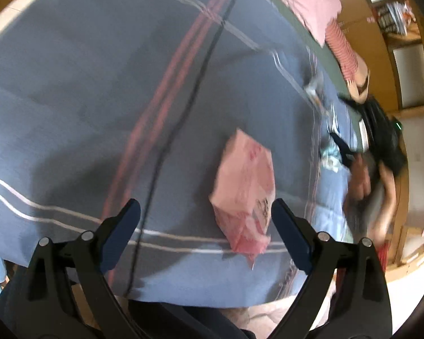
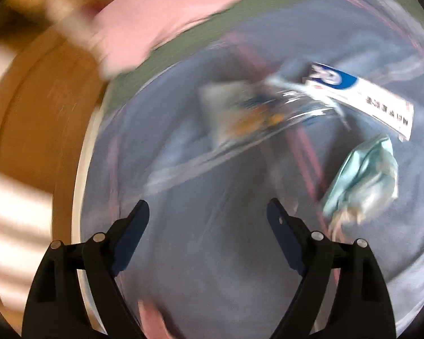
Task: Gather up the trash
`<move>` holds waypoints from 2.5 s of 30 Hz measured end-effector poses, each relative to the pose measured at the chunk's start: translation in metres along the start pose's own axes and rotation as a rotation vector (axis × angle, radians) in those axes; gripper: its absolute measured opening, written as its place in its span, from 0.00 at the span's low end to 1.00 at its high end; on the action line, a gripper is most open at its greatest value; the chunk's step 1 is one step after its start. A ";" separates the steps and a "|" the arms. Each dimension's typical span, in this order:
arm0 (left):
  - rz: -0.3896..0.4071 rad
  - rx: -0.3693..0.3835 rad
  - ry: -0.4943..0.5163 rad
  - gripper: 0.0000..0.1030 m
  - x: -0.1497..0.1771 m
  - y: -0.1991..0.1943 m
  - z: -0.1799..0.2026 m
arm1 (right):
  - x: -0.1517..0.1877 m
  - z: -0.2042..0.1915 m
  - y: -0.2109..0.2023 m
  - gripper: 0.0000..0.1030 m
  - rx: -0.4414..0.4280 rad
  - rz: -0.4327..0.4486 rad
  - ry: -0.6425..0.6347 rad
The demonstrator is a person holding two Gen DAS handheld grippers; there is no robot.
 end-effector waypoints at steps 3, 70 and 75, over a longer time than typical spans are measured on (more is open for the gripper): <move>-0.026 0.003 0.001 0.91 0.005 0.008 0.002 | -0.024 0.018 0.024 0.76 0.029 0.080 0.129; 0.339 0.025 0.644 0.39 0.074 -0.039 0.127 | 0.175 0.074 -0.297 0.07 0.230 0.163 -0.513; 0.396 0.089 0.782 0.39 0.115 -0.055 0.159 | 0.199 0.104 -0.328 0.07 0.304 0.150 -0.461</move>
Point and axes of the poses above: each gripper's, at about its wrist camera, not at the fingertips, and y roughly the way its jaws point, z to its right, x to its underside, the point moved 4 cm from there along y, roughly the way its jaws point, and after that the axes turned 1 degree about z, right-handed, at the moved point
